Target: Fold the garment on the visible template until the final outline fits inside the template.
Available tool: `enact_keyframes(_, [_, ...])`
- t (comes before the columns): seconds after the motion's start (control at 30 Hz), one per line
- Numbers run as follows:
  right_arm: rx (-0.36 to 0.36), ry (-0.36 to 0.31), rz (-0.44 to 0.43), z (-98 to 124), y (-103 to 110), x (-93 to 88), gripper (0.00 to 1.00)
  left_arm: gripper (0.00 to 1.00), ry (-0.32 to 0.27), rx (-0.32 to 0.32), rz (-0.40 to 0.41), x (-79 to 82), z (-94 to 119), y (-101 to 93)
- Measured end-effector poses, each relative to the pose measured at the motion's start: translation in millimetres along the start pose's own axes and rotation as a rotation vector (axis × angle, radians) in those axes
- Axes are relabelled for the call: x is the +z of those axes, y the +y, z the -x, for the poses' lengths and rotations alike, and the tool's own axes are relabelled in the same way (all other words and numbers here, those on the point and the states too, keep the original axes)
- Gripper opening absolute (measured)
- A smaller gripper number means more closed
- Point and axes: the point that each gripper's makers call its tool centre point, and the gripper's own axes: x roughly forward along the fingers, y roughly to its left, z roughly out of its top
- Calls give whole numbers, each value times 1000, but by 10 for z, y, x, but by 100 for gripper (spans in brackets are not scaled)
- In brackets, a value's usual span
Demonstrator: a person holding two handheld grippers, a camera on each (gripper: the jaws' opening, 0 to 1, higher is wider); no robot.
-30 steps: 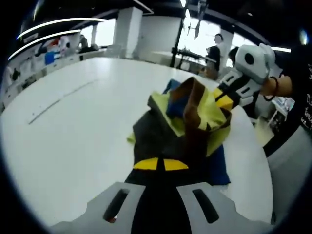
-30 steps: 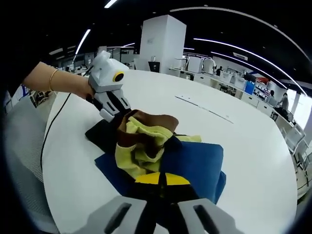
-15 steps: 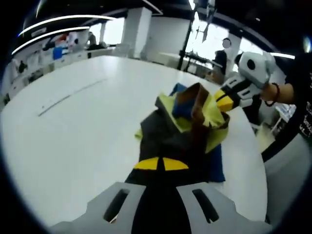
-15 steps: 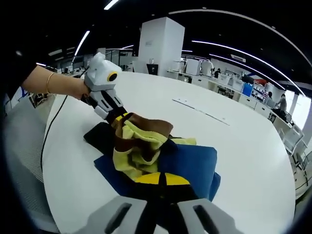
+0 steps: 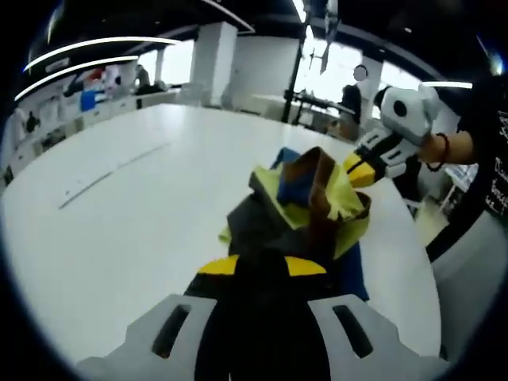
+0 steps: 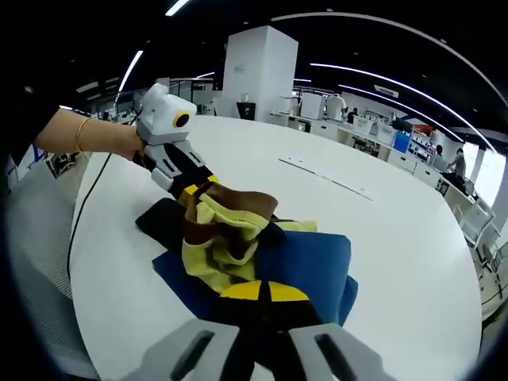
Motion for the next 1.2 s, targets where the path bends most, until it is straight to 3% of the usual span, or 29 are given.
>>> enact_keyframes(0.73, [-5, 29, -11, -16, -43, -101, 0, 4, 66, -230, -73, 8, -165, -102])
enact_keyframes(1.2, [-12, 33, 2, -13, -45, -110, 0, 0, 70, -227, -60, 19, -152, -113])
